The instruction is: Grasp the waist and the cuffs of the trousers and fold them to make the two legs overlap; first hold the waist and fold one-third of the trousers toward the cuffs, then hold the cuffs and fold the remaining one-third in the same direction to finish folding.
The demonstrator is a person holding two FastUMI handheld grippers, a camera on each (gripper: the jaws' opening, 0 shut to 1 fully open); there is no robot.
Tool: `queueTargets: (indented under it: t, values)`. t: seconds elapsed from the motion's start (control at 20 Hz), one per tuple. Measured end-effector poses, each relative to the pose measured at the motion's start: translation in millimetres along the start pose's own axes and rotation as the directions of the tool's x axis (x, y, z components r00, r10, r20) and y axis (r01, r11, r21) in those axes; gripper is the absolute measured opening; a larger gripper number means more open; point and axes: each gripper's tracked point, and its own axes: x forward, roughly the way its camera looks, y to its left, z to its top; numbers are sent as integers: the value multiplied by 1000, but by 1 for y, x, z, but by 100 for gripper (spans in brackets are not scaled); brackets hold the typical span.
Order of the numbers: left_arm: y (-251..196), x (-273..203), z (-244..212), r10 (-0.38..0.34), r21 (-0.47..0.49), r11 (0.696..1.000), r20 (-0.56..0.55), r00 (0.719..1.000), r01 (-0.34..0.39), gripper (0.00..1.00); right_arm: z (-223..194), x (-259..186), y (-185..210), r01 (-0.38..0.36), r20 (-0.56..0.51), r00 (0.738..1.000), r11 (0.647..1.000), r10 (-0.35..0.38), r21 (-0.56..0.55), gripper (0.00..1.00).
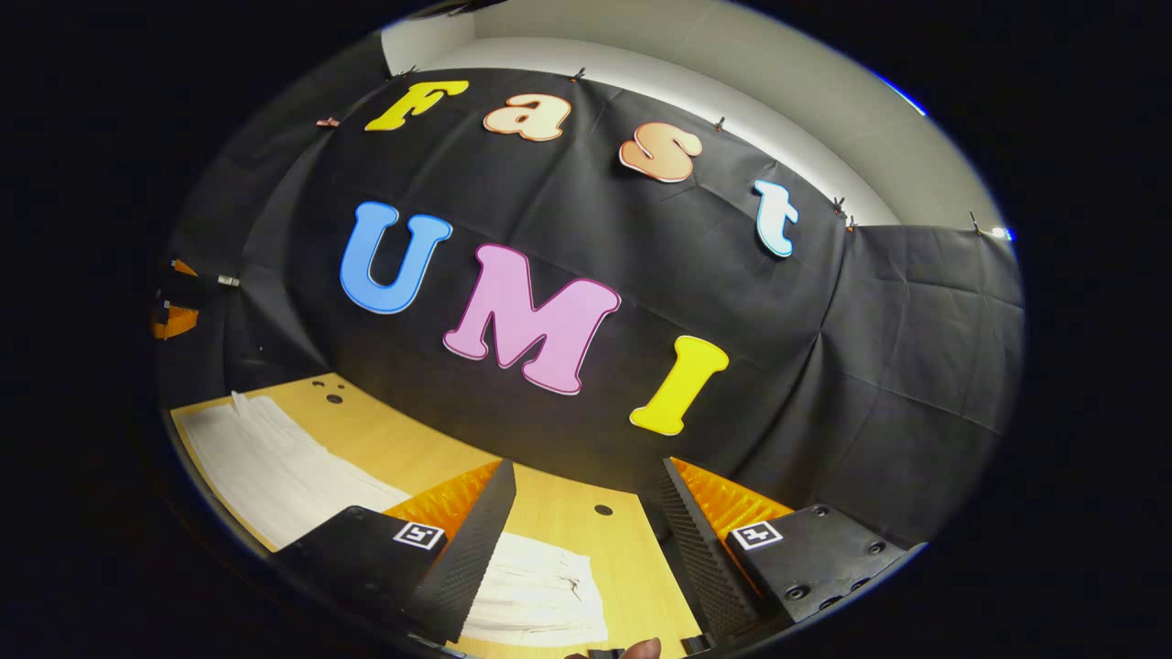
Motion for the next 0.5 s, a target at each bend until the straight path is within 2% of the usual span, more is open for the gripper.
queueTargets:
  t: [0.1, 0.25, 0.4, 0.5]
  values:
    - [-9, -8, -40, -55, 116, 991, -62, 997, 62, 96, -8, -2, 2, -6, -19, 1000, 1000, 6, -15, 98]
    - [-27, -16, -97, -132, 262, 949, -168, 977, 173, 96, -15, -4, 3, -9, -37, 999, 1000, 9, -22, 97]
    - [-46, -24, -143, -205, 414, 858, -265, 942, 303, 96, -19, -5, 1, -6, -46, 999, 1000, 4, -26, 98]
    - [-63, -34, -172, -257, 453, 801, -330, 908, 391, 96, -23, -7, -1, -1, -53, 999, 1000, -1, -29, 98]
